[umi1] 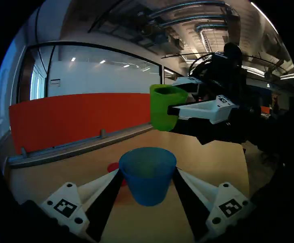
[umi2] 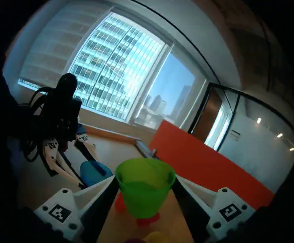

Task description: Pour water

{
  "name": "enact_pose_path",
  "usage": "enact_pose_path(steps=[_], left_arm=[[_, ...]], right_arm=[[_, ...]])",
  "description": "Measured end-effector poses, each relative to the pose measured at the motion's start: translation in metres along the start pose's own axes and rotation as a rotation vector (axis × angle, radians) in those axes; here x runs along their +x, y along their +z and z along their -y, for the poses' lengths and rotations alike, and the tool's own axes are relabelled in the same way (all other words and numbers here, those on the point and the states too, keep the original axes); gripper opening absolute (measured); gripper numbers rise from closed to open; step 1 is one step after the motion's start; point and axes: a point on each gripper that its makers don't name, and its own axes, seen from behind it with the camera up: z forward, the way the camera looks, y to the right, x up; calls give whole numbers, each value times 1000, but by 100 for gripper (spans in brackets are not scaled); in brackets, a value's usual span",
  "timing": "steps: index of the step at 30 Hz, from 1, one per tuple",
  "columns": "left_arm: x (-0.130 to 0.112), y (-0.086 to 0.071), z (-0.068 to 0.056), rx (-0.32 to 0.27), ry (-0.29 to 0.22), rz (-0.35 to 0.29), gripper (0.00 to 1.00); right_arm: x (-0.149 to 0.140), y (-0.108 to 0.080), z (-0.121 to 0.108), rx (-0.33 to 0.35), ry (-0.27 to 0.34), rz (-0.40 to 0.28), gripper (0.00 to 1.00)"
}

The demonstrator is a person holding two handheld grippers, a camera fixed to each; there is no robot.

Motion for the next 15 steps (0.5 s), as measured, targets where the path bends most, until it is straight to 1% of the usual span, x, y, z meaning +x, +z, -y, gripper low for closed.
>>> enact_pose_path(steps=[8, 15], left_arm=[[1, 2, -3, -5, 0, -3, 85], [2, 3, -4, -10, 1, -5, 85]], right_arm=[[10, 8, -9, -5, -97, 4, 91], [19, 17, -19, -18, -196, 4, 91]])
